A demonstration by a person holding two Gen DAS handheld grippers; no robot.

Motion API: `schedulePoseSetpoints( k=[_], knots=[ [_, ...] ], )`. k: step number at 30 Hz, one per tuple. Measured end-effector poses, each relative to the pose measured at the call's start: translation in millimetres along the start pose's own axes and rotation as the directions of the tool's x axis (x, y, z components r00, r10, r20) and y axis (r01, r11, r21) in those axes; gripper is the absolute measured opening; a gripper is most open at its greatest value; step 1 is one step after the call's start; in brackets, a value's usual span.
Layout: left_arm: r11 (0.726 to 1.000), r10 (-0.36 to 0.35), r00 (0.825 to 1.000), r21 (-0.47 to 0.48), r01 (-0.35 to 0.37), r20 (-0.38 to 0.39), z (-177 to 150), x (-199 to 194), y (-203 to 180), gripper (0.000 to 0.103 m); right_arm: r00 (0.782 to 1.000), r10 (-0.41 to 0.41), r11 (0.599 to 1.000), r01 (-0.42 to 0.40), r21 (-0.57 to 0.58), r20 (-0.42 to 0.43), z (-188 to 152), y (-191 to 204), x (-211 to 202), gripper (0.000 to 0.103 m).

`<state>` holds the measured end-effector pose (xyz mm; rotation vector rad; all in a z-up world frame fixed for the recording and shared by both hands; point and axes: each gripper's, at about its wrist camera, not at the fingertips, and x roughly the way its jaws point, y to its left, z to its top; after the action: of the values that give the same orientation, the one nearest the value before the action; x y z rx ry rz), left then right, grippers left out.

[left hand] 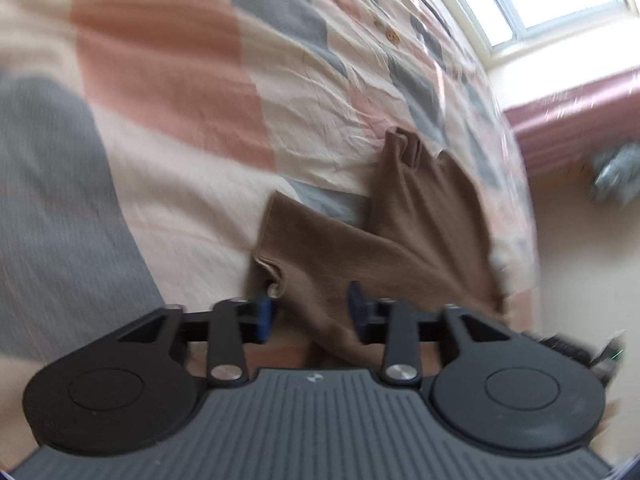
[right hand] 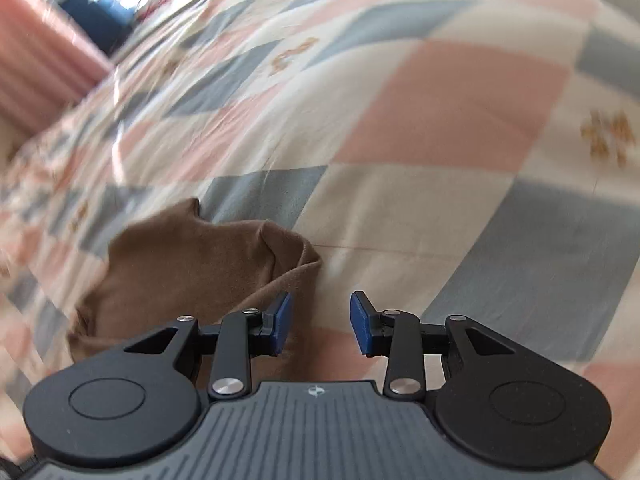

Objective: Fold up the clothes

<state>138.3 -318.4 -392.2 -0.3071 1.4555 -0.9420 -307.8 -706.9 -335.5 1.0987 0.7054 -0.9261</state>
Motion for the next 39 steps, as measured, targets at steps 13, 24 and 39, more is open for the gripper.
schedulePoseSetpoints(
  k=[13, 24, 39],
  knots=[
    [0.974, 0.146, 0.984, 0.158, -0.16, 0.1, -20, 1, -17, 0.004, 0.989, -0.112, 0.924, 0.141, -0.355, 0.1, -13, 56, 64, 0.01],
    [0.99, 0.125, 0.984, -0.083, -0.116, 0.125, -37, -34, -13, 0.068, 0.983, 0.015, 0.959, 0.037, -0.28, 0.182, -86, 61, -24, 0.044],
    [0.311, 0.211, 0.936, 0.889, -0.336, 0.281, -116, 80, -180, 0.012, 0.999, 0.027, 0.991, -0.022, -0.135, 0.035, -146, 36, -28, 0.047]
  ],
)
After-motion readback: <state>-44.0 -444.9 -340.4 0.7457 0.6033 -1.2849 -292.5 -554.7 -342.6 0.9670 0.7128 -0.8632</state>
